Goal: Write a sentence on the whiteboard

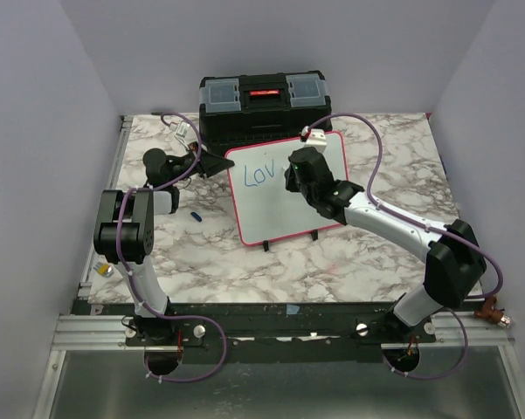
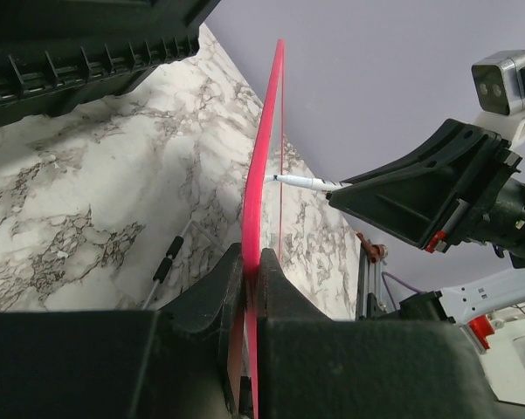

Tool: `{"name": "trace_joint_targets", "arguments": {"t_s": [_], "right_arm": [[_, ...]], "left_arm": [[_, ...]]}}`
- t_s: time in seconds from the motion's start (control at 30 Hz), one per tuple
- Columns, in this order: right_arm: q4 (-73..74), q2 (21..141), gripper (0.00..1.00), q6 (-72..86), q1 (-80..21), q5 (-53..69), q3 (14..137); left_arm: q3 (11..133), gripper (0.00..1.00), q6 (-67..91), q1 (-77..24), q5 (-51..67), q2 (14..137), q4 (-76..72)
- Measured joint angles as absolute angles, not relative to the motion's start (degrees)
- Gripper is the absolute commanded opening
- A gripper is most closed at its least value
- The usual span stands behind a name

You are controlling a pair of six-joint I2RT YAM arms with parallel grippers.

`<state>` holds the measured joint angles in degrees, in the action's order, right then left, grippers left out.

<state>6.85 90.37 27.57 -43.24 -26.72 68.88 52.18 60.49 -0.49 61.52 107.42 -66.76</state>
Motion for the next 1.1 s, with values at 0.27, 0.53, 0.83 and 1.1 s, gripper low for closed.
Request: {"name": "trace_joint_targets", "arguments": {"t_s": [0.27, 0.53, 0.83, 1.1], "right_arm": [[6.9, 90.3, 0.01, 27.4, -43.0, -26.8, 68.8], [7.0, 90.3, 0.01, 26.5, -42.9, -27.8, 69.3], [7.0, 91.5, 0.01, 25.7, -42.6, -28.7, 71.4], [6.8, 92.0, 0.01, 24.8, -42.6, -27.0, 72.1]], "left_arm": [[52.0, 0.0, 60.6, -0.5, 61.5, 107.4, -66.8], [52.0, 0.0, 60.6, -0.5, 61.5, 107.4, -66.8], [52.0, 0.0, 60.7, -0.5, 61.5, 107.3, -67.2], [52.0, 0.0, 60.7, -0.5, 61.5, 107.3, -67.2]]}}
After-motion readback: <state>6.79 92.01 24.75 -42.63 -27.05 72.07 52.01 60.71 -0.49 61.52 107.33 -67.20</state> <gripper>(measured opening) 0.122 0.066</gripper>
